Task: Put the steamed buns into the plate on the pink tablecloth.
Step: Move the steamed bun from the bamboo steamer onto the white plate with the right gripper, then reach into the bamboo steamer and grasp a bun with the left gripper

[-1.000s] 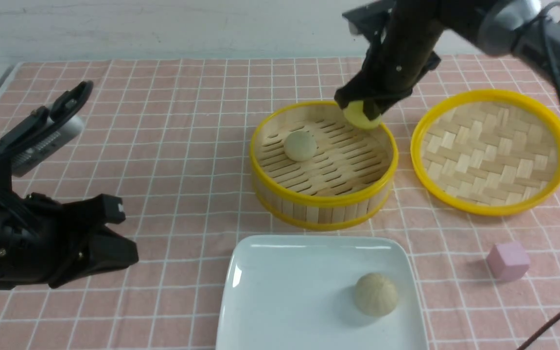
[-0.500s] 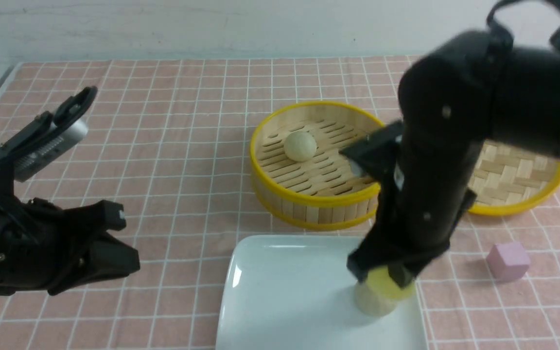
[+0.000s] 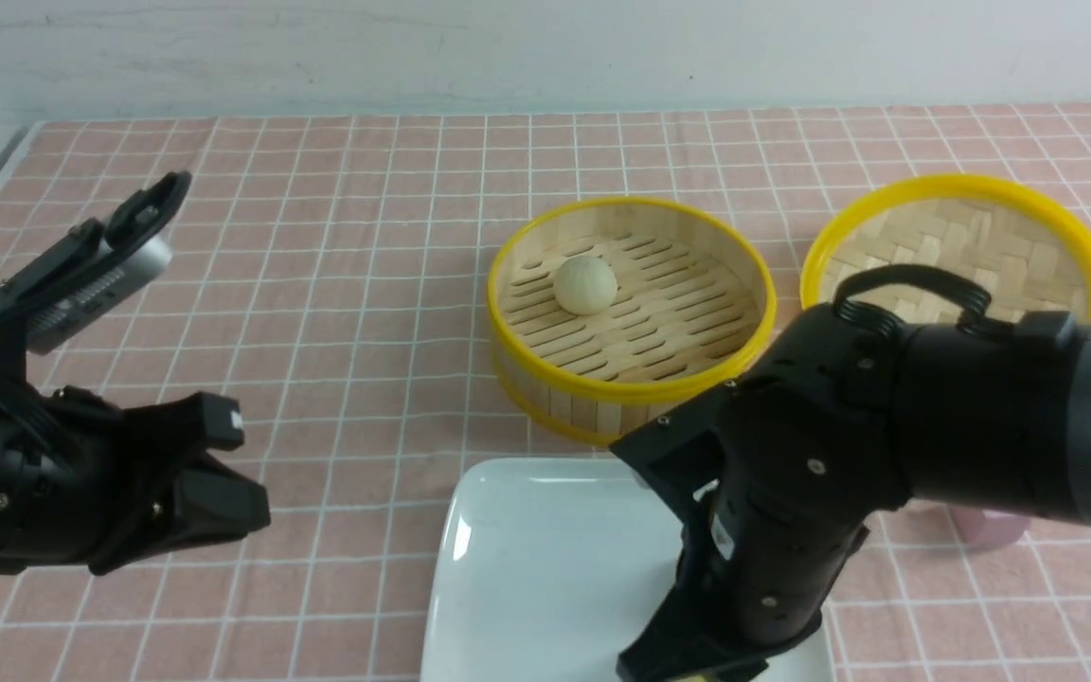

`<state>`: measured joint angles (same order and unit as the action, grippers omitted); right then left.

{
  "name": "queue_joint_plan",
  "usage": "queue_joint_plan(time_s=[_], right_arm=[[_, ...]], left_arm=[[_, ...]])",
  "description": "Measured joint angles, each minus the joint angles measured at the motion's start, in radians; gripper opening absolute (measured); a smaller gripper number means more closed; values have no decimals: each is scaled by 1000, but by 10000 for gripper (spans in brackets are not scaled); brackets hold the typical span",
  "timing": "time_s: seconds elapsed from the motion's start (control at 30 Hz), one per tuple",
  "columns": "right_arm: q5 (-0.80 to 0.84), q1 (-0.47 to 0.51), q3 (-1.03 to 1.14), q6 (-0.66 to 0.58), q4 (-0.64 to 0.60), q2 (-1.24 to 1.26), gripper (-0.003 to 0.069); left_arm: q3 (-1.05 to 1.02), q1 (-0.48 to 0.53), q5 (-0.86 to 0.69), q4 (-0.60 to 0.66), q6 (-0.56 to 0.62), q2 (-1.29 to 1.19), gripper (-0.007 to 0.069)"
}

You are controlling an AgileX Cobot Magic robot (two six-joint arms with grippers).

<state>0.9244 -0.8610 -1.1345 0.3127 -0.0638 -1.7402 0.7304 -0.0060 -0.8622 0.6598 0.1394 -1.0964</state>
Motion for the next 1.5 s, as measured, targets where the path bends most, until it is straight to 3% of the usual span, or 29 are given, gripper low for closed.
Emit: queue_joint_plan(time_s=[0.03, 0.1, 0.17, 0.3, 0.5, 0.53, 0.57, 0.6, 0.67, 0.73, 0.83, 1.0, 1.13, 1.23, 1.27, 1.3, 1.37, 1.5], right_arm=[[0, -1, 0, 0, -1, -2, 222], [9, 0, 0, 1, -7, -8, 330], [37, 0, -9, -8, -7, -6, 379], [170, 0, -74, -62, 9, 35, 404], [277, 0, -142, -131, 125, 173, 260], [284, 4, -136, -140, 184, 235, 176], [285, 9, -130, -145, 200, 257, 136], [286, 12, -126, -145, 210, 272, 127], [292, 44, -95, -148, 245, 361, 24], [297, 93, -50, -148, 266, 447, -10], [303, 186, 40, -149, 289, 569, -13], [295, 297, 212, -135, 292, 784, -13], [238, 310, 307, -101, 286, 888, -13], [216, 310, 388, -47, 261, 967, -11], [216, 310, 393, -45, 260, 967, -11], [202, 310, 439, -32, 252, 1004, -9], [191, 311, 461, -27, 251, 1019, -8], [150, 311, 526, -24, 251, 1059, -7]], left_arm=[[0, 0, 0, 0, 0, 0, 104], [0, 0, 1, -9, 0, 0, 108], [0, 0, 2, -15, 0, 0, 109], [0, 0, 2, -15, 0, 0, 112], [0, 0, 26, -16, 10, 0, 116], [0, 0, 37, -16, 33, 0, 117], [0, 0, 42, -16, 47, 0, 116], [0, 0, 44, -15, 50, 0, 116], [3, 0, 54, -15, 75, -3, 116], [22, 0, 46, -15, 89, -9, 118], [94, 0, -5, -15, 95, -33, 113], [295, -8, -137, -16, 95, -155, 19], [398, -85, -196, -25, 81, -275, 1], [496, -230, -185, -31, 20, -416, 1], [496, -230, -181, -31, 17, -425, 1], [578, -311, -143, -34, -19, -506, 10], [627, -346, -122, -42, -43, -551, 20], [864, -454, -81, -169, -218, -737, 123]])
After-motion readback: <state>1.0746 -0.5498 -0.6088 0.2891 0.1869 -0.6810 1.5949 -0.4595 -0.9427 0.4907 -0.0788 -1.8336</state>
